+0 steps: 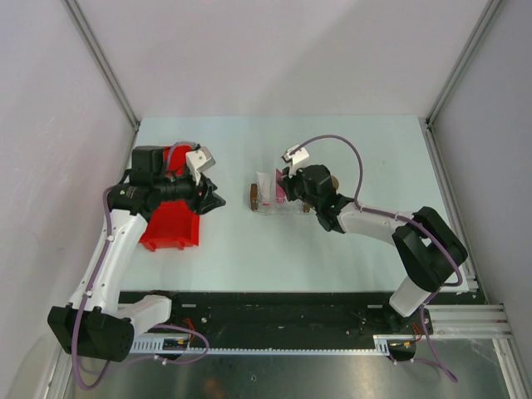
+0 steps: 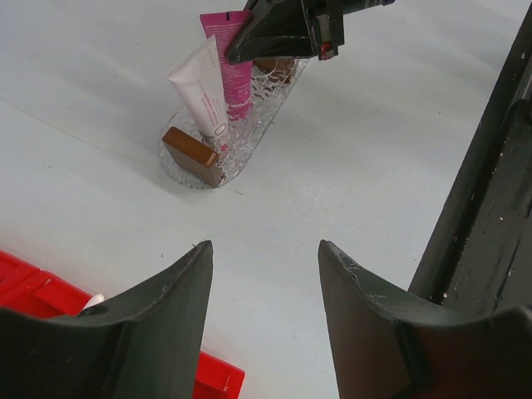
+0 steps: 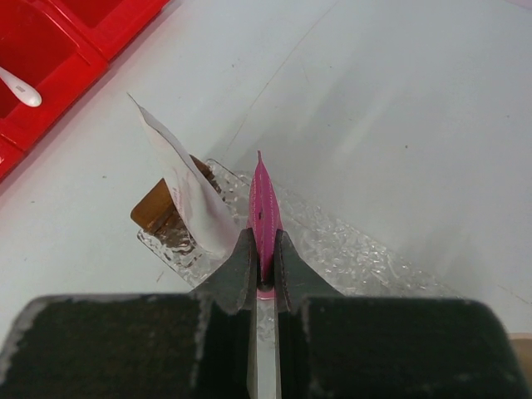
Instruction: Prepare toiletry sets of a toothbrush and toothpaste on the tray
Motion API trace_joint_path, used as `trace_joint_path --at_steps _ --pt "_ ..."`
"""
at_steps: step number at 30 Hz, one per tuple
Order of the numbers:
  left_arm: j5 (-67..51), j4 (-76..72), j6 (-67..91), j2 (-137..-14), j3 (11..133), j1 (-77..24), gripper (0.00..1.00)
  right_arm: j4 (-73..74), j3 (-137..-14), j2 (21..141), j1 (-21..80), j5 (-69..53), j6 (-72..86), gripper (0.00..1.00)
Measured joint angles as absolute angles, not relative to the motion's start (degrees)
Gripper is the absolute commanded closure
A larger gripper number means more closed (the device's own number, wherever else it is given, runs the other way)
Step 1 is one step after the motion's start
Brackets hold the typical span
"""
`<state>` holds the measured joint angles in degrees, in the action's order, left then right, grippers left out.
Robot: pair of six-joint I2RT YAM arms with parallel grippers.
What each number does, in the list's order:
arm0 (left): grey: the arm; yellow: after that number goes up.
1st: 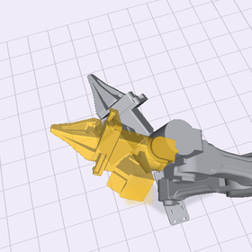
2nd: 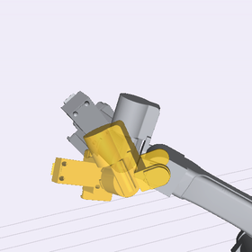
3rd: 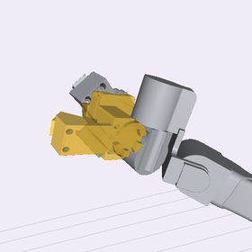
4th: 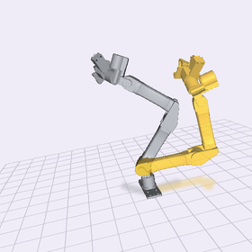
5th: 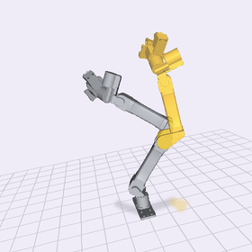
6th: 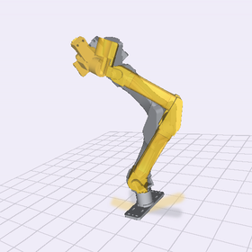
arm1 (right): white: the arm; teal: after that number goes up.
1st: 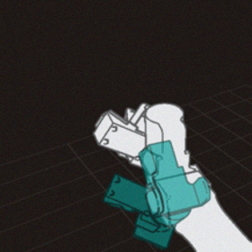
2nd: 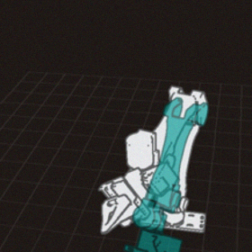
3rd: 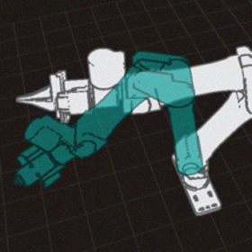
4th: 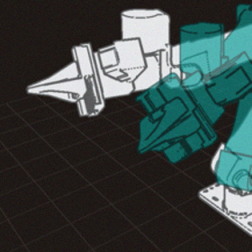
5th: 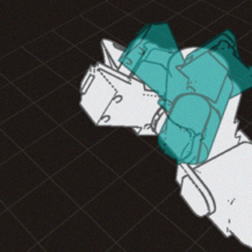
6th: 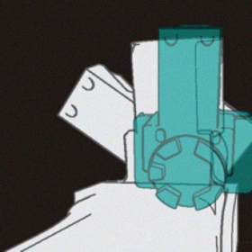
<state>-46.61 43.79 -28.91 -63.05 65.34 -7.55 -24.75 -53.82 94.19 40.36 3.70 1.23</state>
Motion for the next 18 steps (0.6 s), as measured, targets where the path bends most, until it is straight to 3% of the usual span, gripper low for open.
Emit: trace_joint_path --at_steps 18 --pt "-46.63 43.79 -28.93 -63.05 64.6 -7.55 0.41 -28.21 -52.45 95.81 38.22 -1.67 -2.07 0.99"
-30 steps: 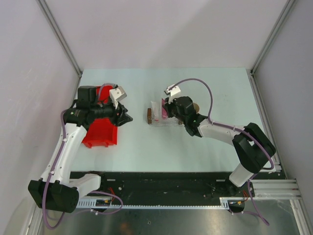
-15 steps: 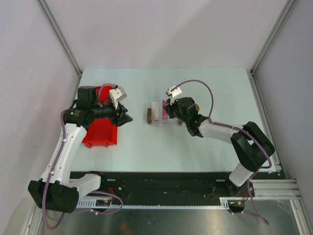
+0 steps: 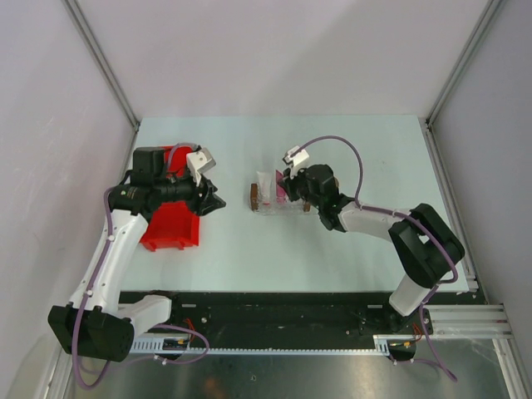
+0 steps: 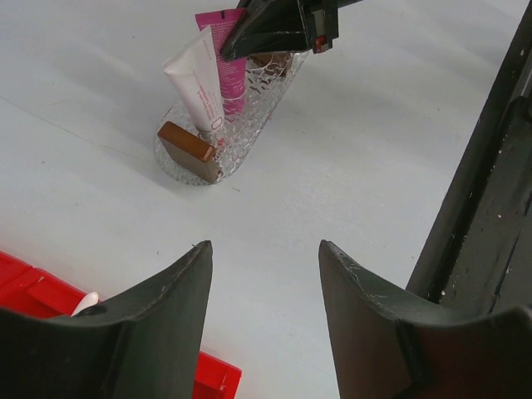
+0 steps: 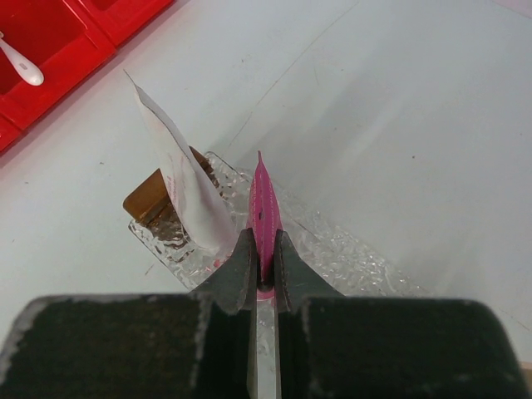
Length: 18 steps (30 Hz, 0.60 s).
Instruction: Prepare toiletry sets of a toothbrush and toothpaste on the tray
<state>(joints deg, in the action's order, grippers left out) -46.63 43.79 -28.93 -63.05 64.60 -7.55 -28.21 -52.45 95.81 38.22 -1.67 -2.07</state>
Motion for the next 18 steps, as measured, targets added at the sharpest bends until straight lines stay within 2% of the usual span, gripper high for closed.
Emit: trace_joint_path --at_steps 9,18 --pt "-46.63 43.79 -28.93 -63.05 64.6 -7.55 0.41 -29.17 -52.34 96.25 36.97 -5.72 -3.36 0.9" --pt "-46.63 43.79 -28.93 -63.05 64.6 -7.55 0.41 -29.91 -52.34 96.6 36.67 -7.4 -4.75 0.86"
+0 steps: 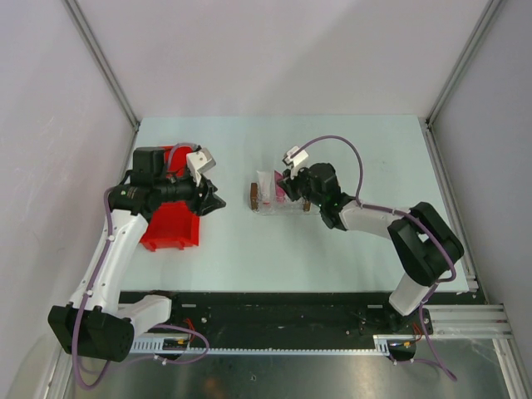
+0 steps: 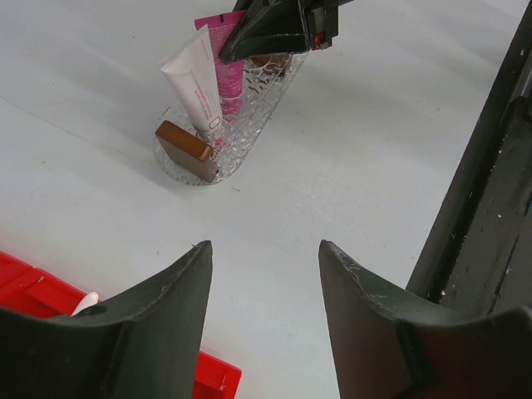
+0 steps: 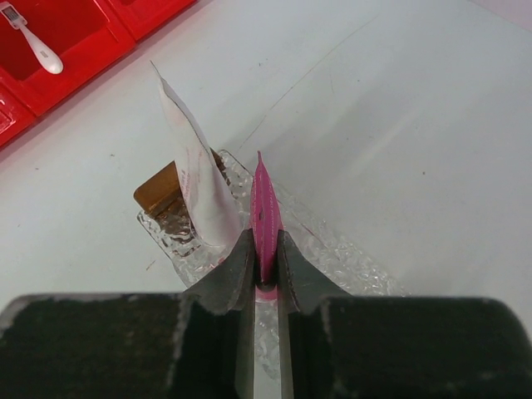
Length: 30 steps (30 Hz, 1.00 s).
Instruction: Prepare toiletry sets of a toothbrush and toothpaste on the tray
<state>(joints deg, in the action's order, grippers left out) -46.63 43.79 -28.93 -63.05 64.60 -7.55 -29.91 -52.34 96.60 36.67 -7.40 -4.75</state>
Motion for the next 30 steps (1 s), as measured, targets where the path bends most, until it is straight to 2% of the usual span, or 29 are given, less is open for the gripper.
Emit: trace_joint_path --at_steps 8,9,13,24,30 --pt "-46.65 43.79 -28.97 -63.05 64.47 -7.55 0.41 -29.89 -52.34 96.6 34.89 -9.76 -4.75 0.82" --pt "-46.63 43.79 -28.97 -63.05 64.42 -7.55 0.41 -29.87 -52.34 96.6 34.54 -10.0 -4.75 0.76" --pt "-46.65 43.79 -28.99 -63.05 64.27 -7.55 0.41 -29.89 -52.34 96.62 33.43 -10.9 -4.6 0.66" --pt "-46.65 43.81 -29.04 -63.05 63.42 -7.55 0.41 -29.89 -52.34 96.99 33.08 -12.03 -4.51 0.57" --pt "-46.65 43.79 -29.32 -63.05 63.22 -7.55 0.41 -29.91 -52.34 96.99 33.08 -12.75 -4.51 0.49"
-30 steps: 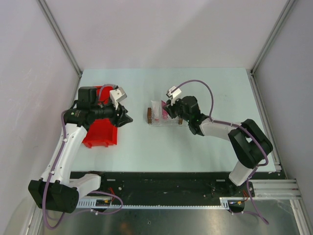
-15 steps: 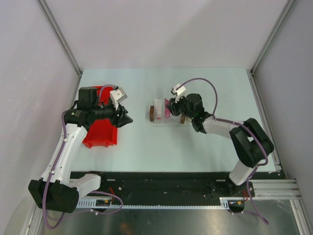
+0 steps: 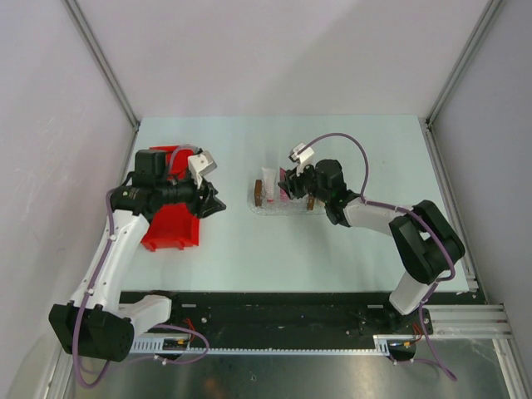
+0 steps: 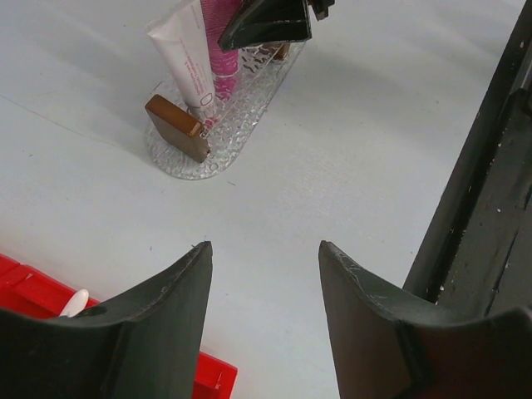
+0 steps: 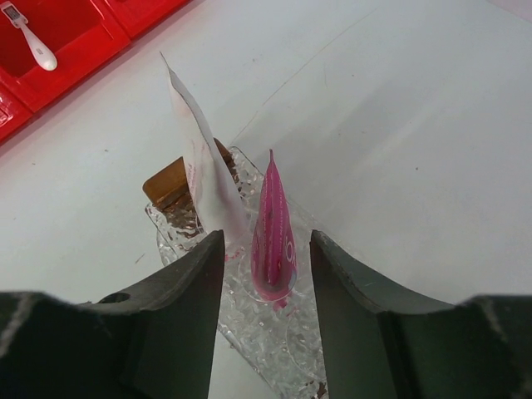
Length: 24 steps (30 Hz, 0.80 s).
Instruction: Prepare toiletry sets of a toothbrush and toothpaste on the tray
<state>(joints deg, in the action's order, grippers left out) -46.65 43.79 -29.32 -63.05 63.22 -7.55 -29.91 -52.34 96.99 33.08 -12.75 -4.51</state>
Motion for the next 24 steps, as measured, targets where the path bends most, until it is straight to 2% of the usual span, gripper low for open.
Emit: trace_joint_path --at_steps 11,24 --pt "-45.45 42.11 -29.8 -65.1 63.0 -7.55 0.42 -29.47 -52.34 95.37 33.08 -12.36 -4.56 0.38" --pt "-34.98 29.89 -23.22 -73.95 62.94 -7.57 0.42 -24.58 -52.34 85.78 32.67 -10.96 -5.19 0.36"
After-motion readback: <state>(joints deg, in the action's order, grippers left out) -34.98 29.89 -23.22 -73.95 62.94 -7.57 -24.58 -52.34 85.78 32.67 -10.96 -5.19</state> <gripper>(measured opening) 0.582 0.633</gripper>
